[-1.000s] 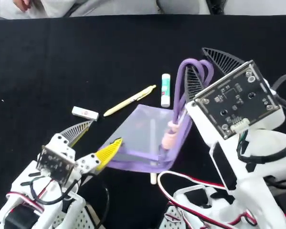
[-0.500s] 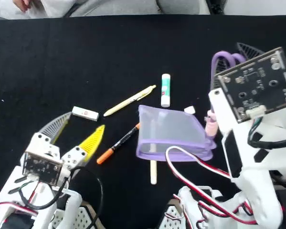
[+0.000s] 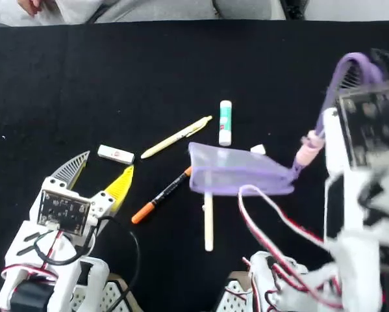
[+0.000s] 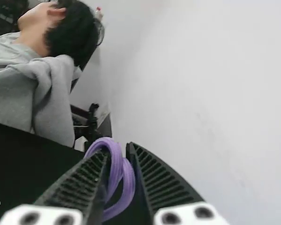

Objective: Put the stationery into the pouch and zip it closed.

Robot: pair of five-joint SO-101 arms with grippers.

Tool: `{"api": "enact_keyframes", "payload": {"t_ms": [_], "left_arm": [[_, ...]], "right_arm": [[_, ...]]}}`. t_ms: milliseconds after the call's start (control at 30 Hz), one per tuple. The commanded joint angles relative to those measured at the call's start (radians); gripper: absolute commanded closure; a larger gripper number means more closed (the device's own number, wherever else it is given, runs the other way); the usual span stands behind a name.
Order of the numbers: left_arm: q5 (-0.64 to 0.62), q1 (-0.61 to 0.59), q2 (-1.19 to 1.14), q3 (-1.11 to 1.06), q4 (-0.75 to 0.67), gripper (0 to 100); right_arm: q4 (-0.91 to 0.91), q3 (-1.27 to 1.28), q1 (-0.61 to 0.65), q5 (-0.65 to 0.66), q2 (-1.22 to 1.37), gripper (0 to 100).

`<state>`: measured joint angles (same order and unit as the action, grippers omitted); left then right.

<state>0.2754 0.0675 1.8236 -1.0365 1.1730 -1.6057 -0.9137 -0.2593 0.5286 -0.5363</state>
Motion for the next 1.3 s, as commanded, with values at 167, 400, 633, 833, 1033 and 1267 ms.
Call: {"api": "enact_keyframes", "payload": {"t_ms": [167, 400, 633, 833, 1033, 1267], "left_arm": [[0.005, -0.008, -0.005, -0.061, -0.049, 72], [0.005, -0.007, -0.005, -0.088, -0.086, 72], [0.003, -0.002, -0.005, -0.131, -0.091, 72], [0.014, -0.001, -0.008, -0.223, -0.115, 72], [0.137, -0.001, -0.008, -0.380, -0.210, 72], [0.166, 0.041, -0.011, -0.423, -0.141, 72]], "right_arm": [[0.011, -0.140, -0.141, 0.011, 0.001, 98.7], [0.017, -0.153, -0.213, 0.005, 0.001, 98.7], [0.017, -0.151, -0.239, 0.005, -0.001, 98.7], [0.015, -0.142, -0.241, 0.003, -0.016, 98.7], [0.017, -0.142, -0.241, 0.003, 0.047, 98.7], [0.009, -0.143, -0.241, 0.002, 0.125, 98.7]]}}
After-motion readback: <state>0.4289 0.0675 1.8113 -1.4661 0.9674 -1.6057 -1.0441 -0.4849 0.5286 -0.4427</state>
